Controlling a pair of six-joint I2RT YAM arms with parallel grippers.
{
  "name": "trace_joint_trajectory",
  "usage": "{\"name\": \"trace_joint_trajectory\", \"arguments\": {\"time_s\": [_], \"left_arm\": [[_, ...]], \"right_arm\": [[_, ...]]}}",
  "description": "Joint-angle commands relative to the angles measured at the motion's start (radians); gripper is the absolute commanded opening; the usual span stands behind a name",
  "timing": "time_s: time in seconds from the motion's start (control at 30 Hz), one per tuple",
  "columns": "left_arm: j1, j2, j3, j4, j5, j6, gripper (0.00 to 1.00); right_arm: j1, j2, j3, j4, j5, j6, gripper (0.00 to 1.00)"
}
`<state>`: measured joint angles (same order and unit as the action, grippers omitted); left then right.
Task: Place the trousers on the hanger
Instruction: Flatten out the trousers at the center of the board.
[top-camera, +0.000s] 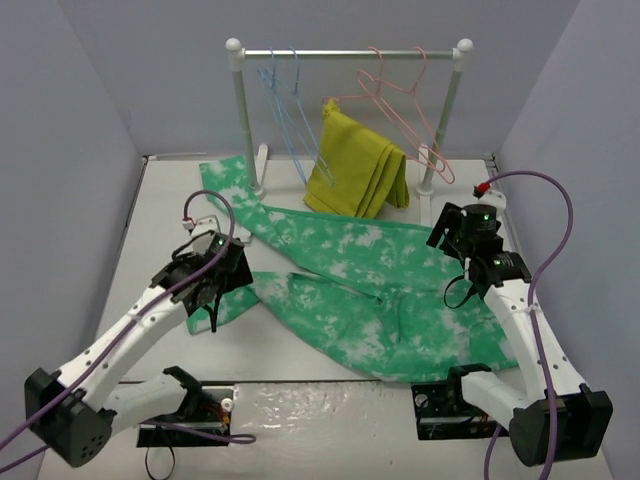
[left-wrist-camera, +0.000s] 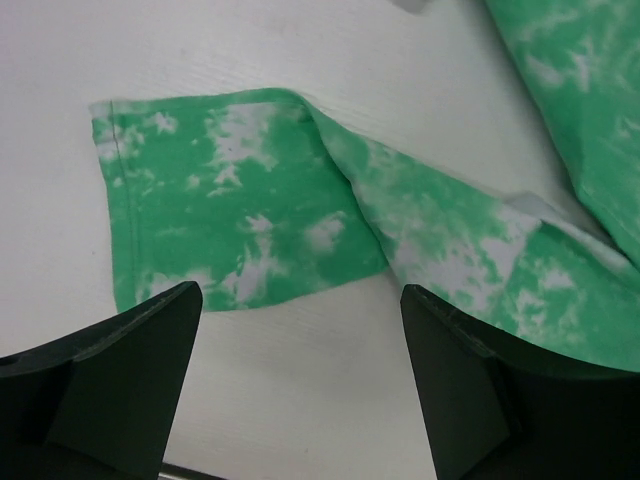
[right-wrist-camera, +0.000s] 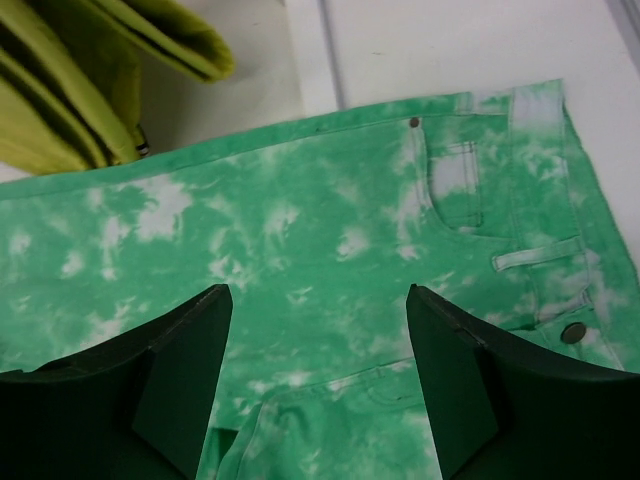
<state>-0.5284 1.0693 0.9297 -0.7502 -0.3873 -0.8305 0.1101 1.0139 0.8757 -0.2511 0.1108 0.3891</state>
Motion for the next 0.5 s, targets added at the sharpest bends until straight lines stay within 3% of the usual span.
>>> {"name": "trace_joint_trajectory", "arguments": {"time_s": [0.0, 0.23, 0.47], "left_arm": [[0.224, 0.103, 0.005, 0.173, 0.187, -0.109, 0.73], [0.287, 0.370, 0.152, 0.218, 0.238, -0.201, 0.73], [0.299, 0.585, 0.288, 0.152, 0.272, -0.287, 0.72]], "right_arm": [[0.012, -0.083, -0.026, 0.005, -0.091, 0.017, 0.69], [0.013, -0.131, -0.065, -0.005, -0.170, -0.010, 0.70], [0.013, -0.167, -0.096, -0.013, -0.210, -0.037, 0.71]]}}
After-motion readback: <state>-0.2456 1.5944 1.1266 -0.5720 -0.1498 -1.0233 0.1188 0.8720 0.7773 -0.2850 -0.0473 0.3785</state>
